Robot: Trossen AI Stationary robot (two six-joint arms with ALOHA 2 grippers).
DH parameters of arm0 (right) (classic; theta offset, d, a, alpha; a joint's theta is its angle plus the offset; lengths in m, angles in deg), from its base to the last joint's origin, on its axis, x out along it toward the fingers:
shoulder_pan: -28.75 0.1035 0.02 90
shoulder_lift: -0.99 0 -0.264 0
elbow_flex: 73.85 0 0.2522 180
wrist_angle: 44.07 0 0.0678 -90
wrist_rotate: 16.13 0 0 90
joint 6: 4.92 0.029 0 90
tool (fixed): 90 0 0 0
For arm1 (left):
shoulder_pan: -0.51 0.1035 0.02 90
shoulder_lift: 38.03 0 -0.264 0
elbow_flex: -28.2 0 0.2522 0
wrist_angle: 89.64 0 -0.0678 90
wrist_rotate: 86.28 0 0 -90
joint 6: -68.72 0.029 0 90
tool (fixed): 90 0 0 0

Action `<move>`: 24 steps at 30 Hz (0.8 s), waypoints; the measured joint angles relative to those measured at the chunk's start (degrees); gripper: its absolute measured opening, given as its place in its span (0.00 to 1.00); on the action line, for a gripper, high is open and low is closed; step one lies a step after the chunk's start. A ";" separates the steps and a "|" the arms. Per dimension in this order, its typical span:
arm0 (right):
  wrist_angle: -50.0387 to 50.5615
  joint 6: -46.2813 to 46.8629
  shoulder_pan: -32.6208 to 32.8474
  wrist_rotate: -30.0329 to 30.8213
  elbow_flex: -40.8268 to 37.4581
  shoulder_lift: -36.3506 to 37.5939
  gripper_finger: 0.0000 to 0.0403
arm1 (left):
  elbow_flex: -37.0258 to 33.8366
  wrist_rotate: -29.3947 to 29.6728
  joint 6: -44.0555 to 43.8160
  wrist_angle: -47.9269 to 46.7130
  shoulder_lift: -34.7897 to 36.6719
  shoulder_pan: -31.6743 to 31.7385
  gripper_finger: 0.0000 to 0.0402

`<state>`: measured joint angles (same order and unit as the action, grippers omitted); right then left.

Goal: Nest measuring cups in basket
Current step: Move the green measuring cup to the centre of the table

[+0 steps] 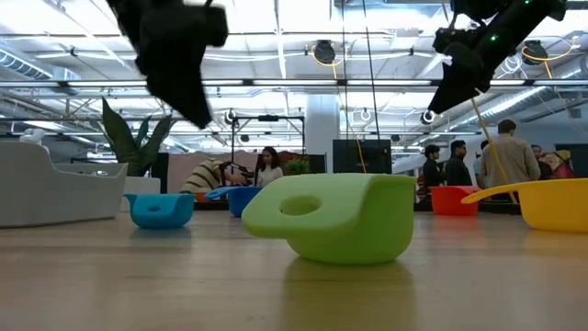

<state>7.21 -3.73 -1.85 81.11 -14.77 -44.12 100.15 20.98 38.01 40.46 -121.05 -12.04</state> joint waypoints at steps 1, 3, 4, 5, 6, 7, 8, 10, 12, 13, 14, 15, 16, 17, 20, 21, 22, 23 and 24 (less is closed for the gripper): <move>0.68 0.45 0.39 -0.04 0.00 0.31 0.49 | -0.25 -0.57 1.00 3.14 0.00 -0.83 0.48; 2.38 1.17 1.16 -0.06 0.00 0.65 0.49 | -0.20 -0.71 3.69 11.05 -0.69 -2.37 0.47; 2.96 1.48 1.66 -0.06 0.00 0.80 0.49 | -0.12 -0.75 5.31 14.36 -1.01 -3.04 0.46; 3.68 1.83 2.17 -0.06 0.00 0.87 0.49 | -0.15 -0.80 6.73 16.16 -1.18 -3.62 0.46; 4.52 2.26 2.74 -0.06 0.00 0.88 0.49 | -0.15 -0.82 7.98 17.68 -1.67 -4.21 0.45; 5.33 2.61 3.32 -0.08 0.00 0.87 0.49 | -0.12 -1.31 9.05 19.49 -2.44 -4.58 0.44; 5.92 2.90 3.88 -0.12 0.00 0.86 0.49 | -0.08 -2.23 9.65 20.22 -3.08 -4.88 0.43; 6.79 3.89 5.18 -0.34 0.00 0.86 0.49 | -0.32 -4.36 9.27 19.17 -4.01 -5.48 0.42; 7.31 4.68 6.30 -0.54 0.00 0.86 0.49 | -0.10 -6.18 7.24 20.50 -5.25 -6.08 0.42; 7.36 5.07 6.83 -0.54 0.00 0.86 0.49 | -0.08 -6.74 6.32 20.20 -5.64 -6.56 0.42; 7.34 5.42 7.39 -0.54 0.00 0.87 0.49 | -0.20 -6.86 5.93 19.56 -6.10 -7.25 0.42; 7.31 5.60 7.82 -0.53 0.00 0.86 0.49 | -0.23 -6.98 5.44 19.79 -6.68 -7.98 0.42; 7.28 5.64 8.31 -0.43 0.00 0.83 0.49 | -0.20 -7.18 5.04 20.41 -7.18 -8.71 0.43; 7.19 5.72 8.77 -0.20 0.00 0.83 0.49 | -0.17 -7.26 4.82 20.31 -7.30 -9.54 0.43; 6.82 6.51 9.76 0.03 0.00 0.86 0.49 | 0.25 -7.17 4.48 22.52 -7.19 -11.67 0.43; 6.83 6.51 9.87 0.00 0.00 0.86 0.49 | 0.36 -7.08 4.44 24.57 -7.19 -12.14 0.42; 6.77 6.65 9.95 0.03 0.00 0.86 0.49 | 0.36 -7.03 4.33 26.21 -7.15 -12.49 0.42; 6.77 6.88 10.08 0.03 0.00 0.86 0.49 | 0.36 -6.93 4.23 28.15 -7.15 -12.74 0.42; 6.70 7.08 10.14 0.05 0.00 0.84 0.49 | 0.36 -6.91 4.25 30.00 -7.15 -12.84 0.41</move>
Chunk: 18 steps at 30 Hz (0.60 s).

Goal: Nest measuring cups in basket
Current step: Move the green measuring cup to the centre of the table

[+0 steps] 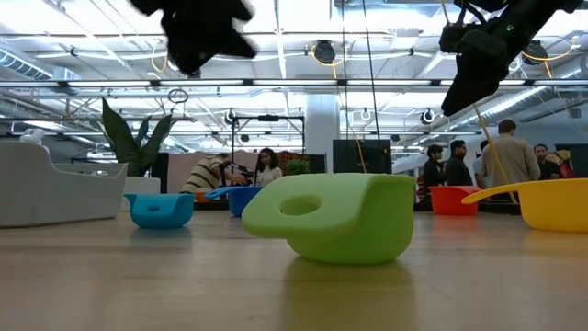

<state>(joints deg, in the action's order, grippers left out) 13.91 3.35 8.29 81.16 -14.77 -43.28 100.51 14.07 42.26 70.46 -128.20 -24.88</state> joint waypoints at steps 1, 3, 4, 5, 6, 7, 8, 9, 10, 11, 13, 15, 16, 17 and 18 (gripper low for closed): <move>-0.21 0.16 0.01 -0.02 0.00 0.00 0.49 | 0.00 0.00 0.02 0.98 0.00 -0.13 0.41; -0.44 0.76 0.10 -0.11 0.00 0.02 0.49 | 0.00 0.08 0.18 1.36 -0.33 -0.24 0.41; -0.43 0.98 0.29 -0.27 0.00 0.01 0.49 | 0.02 0.15 0.00 1.49 -0.78 -0.23 0.41; -0.45 1.13 0.56 -0.77 0.00 0.00 0.49 | 0.01 0.14 -0.10 1.18 -1.09 -0.24 0.41; -0.59 1.14 0.85 -1.39 0.00 0.00 0.49 | -0.07 0.12 -0.24 0.96 -1.23 -0.24 0.41; -0.85 1.23 1.25 -1.53 0.00 0.02 0.49 | -0.07 0.16 -0.57 1.96 -1.79 -0.23 0.41; -1.06 1.39 1.74 -1.56 0.00 0.02 0.49 | 0.17 0.20 -0.76 3.56 -2.45 -0.14 0.41; -1.13 1.39 2.17 -1.57 0.00 0.00 0.49 | 0.39 0.20 -0.70 4.38 -3.08 -0.08 0.41; -1.11 1.39 2.60 -1.60 0.00 0.00 0.49 | 0.62 0.17 -0.67 3.67 -3.84 -0.08 0.41; -1.21 1.50 3.03 -1.57 0.00 0.01 0.49 | 1.22 0.18 -0.66 3.16 -4.99 0.05 0.41; -1.33 1.57 3.79 -1.53 0.00 0.00 0.49 | 3.43 0.17 -0.44 3.20 -7.82 0.27 0.40; -1.29 1.93 4.57 -1.51 0.00 0.02 0.49 | 5.98 0.24 0.10 0.85 -10.34 0.32 0.40; -1.31 2.11 4.89 -1.51 0.00 0.02 0.49 | 7.66 0.26 0.56 0.01 -11.94 0.33 0.40; -1.18 2.24 5.18 -1.53 0.00 0.00 0.49 | 9.44 0.24 1.18 -1.81 -13.36 0.33 0.40; -1.09 2.48 5.53 -1.51 0.00 0.02 0.49 | 10.87 0.22 1.78 -5.20 -14.35 0.29 0.40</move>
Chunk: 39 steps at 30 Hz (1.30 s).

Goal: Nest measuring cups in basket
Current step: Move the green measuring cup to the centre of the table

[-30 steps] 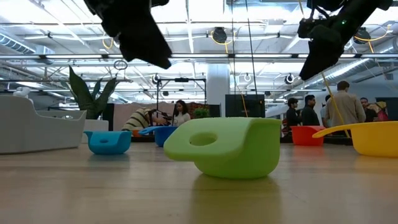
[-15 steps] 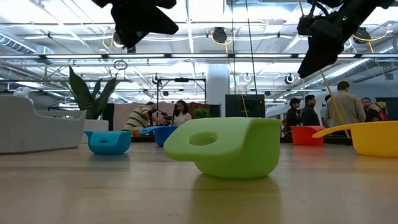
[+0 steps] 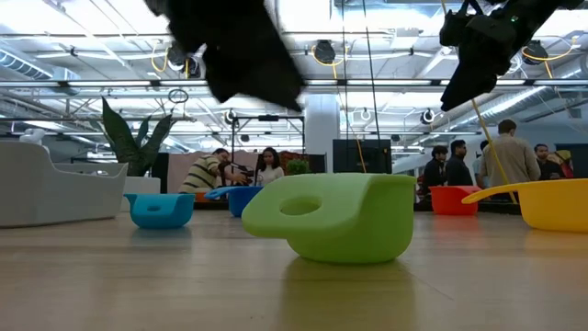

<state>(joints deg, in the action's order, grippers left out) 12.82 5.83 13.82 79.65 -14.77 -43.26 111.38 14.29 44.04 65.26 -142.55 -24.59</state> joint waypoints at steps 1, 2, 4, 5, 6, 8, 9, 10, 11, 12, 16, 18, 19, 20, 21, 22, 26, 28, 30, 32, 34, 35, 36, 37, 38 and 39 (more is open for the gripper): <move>-0.02 0.15 0.30 0.00 0.00 0.02 0.49 | 1.61 0.03 0.23 -3.38 -1.12 0.00 0.40; 0.04 0.17 0.59 0.00 0.00 0.01 0.49 | 3.53 0.12 0.15 -5.41 -2.28 0.00 0.40; 0.22 0.55 1.28 0.04 0.00 -0.01 0.49 | 6.45 0.27 -0.04 -10.68 -3.41 0.14 0.40; 0.20 0.60 1.63 0.04 0.00 0.02 0.49 | 7.71 0.42 0.18 -13.68 -3.77 0.23 0.41; 0.26 0.61 1.88 0.04 0.00 0.02 0.49 | 8.88 0.50 0.27 -15.10 -4.18 0.25 0.41; 0.50 0.87 2.35 0.04 0.00 0.05 0.49 | 9.99 0.55 0.36 -16.82 -4.41 0.35 0.43; 0.39 1.05 2.56 0.07 0.00 0.09 0.49 | 10.11 0.56 0.09 -17.37 -4.29 0.42 0.45; 0.37 1.22 2.72 0.09 0.00 0.15 0.49 | 10.38 0.55 -0.42 -16.85 -4.28 0.46 0.46; 0.40 1.24 2.87 0.09 0.00 0.20 0.49 | 10.49 0.55 -1.17 -16.05 -4.28 0.60 0.48; 0.27 1.26 3.09 0.11 0.00 0.26 0.49 | 10.53 0.42 -1.98 -16.25 -4.28 0.69 0.50; 0.21 1.68 3.75 0.11 0.00 0.43 0.49 | 10.47 -0.07 -4.79 -14.71 -6.13 0.81 0.54; 0.32 1.68 4.05 0.14 0.00 0.55 0.49 | 10.38 -0.48 -5.82 -13.14 -7.59 0.78 0.55; 0.33 1.66 4.17 0.21 0.00 0.60 0.49 | 10.38 -0.55 -5.99 -11.78 -8.07 0.68 0.55; 0.39 1.66 4.19 0.26 0.01 0.61 0.49 | 10.38 -0.61 -6.13 -11.48 -8.37 0.63 0.55; 0.45 1.66 4.19 0.24 0.00 0.64 0.49 | 10.38 -0.66 -6.39 -11.52 -8.67 0.61 0.55; 0.42 1.66 4.19 0.28 0.00 0.70 0.49 | 10.38 -0.66 -6.61 -11.51 -8.75 0.61 0.56; 0.45 1.64 4.19 0.22 0.01 1.08 0.49 | 10.38 -0.45 -7.23 -12.51 -8.84 1.02 0.56; 0.45 1.64 4.19 0.17 0.00 1.24 0.49 | 10.38 0.15 -7.53 -12.80 -8.83 1.14 0.56; 0.46 1.64 4.19 0.17 0.02 1.44 0.49 | 10.42 0.20 -7.70 -12.50 -9.69 1.28 0.56; 0.42 1.64 4.19 0.16 0.00 1.55 0.49 | 10.42 -0.26 -8.43 -12.93 -11.05 1.35 0.56; 0.49 1.65 4.23 0.15 0.01 1.57 0.49 | 10.42 -1.05 -8.98 -12.44 -12.62 1.38 0.56; 0.46 1.64 4.23 0.15 0.00 1.58 0.49 | 10.42 -1.25 -9.02 -12.33 -13.28 1.40 0.56; 0.46 1.64 4.23 0.15 0.00 1.58 0.49 | 10.40 -1.54 -9.06 -12.13 -13.74 1.40 0.56; 0.44 1.61 4.23 0.13 0.02 1.62 0.49 | 10.40 -1.55 -9.06 -11.74 -13.98 1.40 0.56; 0.46 1.44 4.23 0.13 0.00 1.64 0.49 | 10.40 -1.56 -9.09 -11.19 -14.09 1.40 0.56; 0.46 1.38 4.23 0.11 0.02 1.64 0.49 | 10.40 -1.48 -9.08 -10.80 -14.11 1.40 0.56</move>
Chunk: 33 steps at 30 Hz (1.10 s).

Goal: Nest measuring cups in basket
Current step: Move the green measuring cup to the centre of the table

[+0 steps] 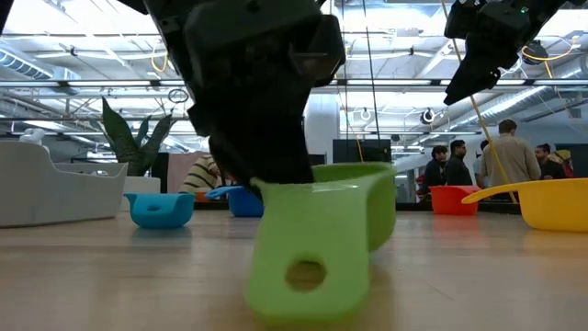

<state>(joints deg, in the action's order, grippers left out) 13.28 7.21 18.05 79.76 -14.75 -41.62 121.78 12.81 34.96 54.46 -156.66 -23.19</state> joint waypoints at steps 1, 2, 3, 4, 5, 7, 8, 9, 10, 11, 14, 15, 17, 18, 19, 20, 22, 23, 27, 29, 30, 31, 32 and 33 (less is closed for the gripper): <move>-0.02 -0.14 0.00 0.02 -0.02 0.02 0.49 | 0.00 0.22 -0.03 0.05 0.00 0.01 0.56; -0.02 -0.31 0.00 0.02 -0.02 0.02 0.49 | 0.00 0.73 -0.12 -0.04 0.00 0.09 0.55; -0.02 -0.49 0.00 0.02 -0.02 0.02 0.49 | 0.00 1.34 -0.12 -0.25 0.03 0.11 0.55; -0.02 -0.66 0.00 0.02 -0.02 0.02 0.49 | 0.00 1.79 0.10 -0.71 0.11 0.11 0.54; -0.02 -0.74 0.00 0.02 -0.01 0.02 0.49 | -0.01 2.18 0.28 -1.13 0.23 0.16 0.51; -0.02 -0.79 -0.02 0.02 -0.02 0.02 0.49 | 0.00 2.31 0.44 -1.59 0.42 0.49 0.43; -0.02 -0.79 0.00 0.02 -0.02 0.02 0.49 | 0.00 1.80 0.53 -2.26 0.44 0.74 0.36; -0.04 -0.79 -0.02 0.02 -0.02 0.02 0.49 | 0.00 0.85 0.94 -2.87 0.42 1.00 0.29; -0.04 -0.79 -0.02 0.02 -0.02 0.02 0.49 | 0.00 -0.46 1.61 -3.15 0.39 1.31 0.21; -0.04 -0.79 -0.02 0.02 -0.02 0.02 0.49 | 0.00 -2.06 1.84 -3.19 0.41 1.55 0.12; -0.02 -0.79 -0.02 0.02 -0.02 0.02 0.49 | 0.13 -3.06 2.36 -3.81 0.69 2.04 0.06; -0.02 -0.75 -0.02 0.02 0.00 0.02 0.49 | 0.11 -3.41 2.60 -3.65 0.61 2.12 0.06; 0.03 -0.48 -0.02 0.00 -0.02 0.02 0.49 | 0.11 -3.25 3.25 -4.76 0.63 2.43 0.05; 0.04 -0.43 -0.02 0.00 -0.02 0.02 0.49 | 0.11 -3.28 3.63 -5.17 0.65 2.62 0.05; 0.06 -0.42 -0.02 0.00 -0.02 0.04 0.49 | 0.11 -3.33 4.22 -5.74 0.66 2.87 0.05; 0.13 -0.40 -0.02 0.00 -0.02 0.04 0.49 | 0.13 -3.36 4.89 -6.13 0.66 3.17 0.04; 0.13 -0.38 -0.02 0.00 -0.02 0.09 0.49 | 0.13 -3.35 6.42 -7.27 0.71 3.98 0.04; 0.15 -0.38 -0.02 -0.02 -0.02 0.09 0.49 | 0.13 -3.34 7.05 -7.82 0.72 4.46 0.04; 0.16 0.11 -0.02 -0.05 -0.02 0.09 0.49 | 0.11 -2.94 10.02 -9.47 1.22 6.31 0.03; 0.17 0.21 -0.02 -0.05 -0.02 0.09 0.49 | 0.04 -1.83 11.71 -10.33 1.59 7.46 0.03; 0.17 0.27 -0.02 -0.05 -0.02 0.09 0.49 | 0.03 -0.70 12.31 -11.14 2.03 8.07 0.03; 0.20 0.39 -0.02 -0.13 -0.02 0.09 0.49 | 0.01 0.67 13.06 -12.86 2.43 8.77 0.03; 0.20 0.58 -0.02 -0.17 -0.02 0.09 0.49 | 0.00 1.42 13.55 -14.19 2.60 9.62 0.03; 0.22 0.70 -0.02 -0.18 -0.02 0.09 0.49 | 0.00 1.70 13.86 -15.30 2.69 10.53 0.03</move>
<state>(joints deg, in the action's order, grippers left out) 13.50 7.90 18.03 79.58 -14.77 -41.54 121.78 14.51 48.81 39.16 -153.97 -12.66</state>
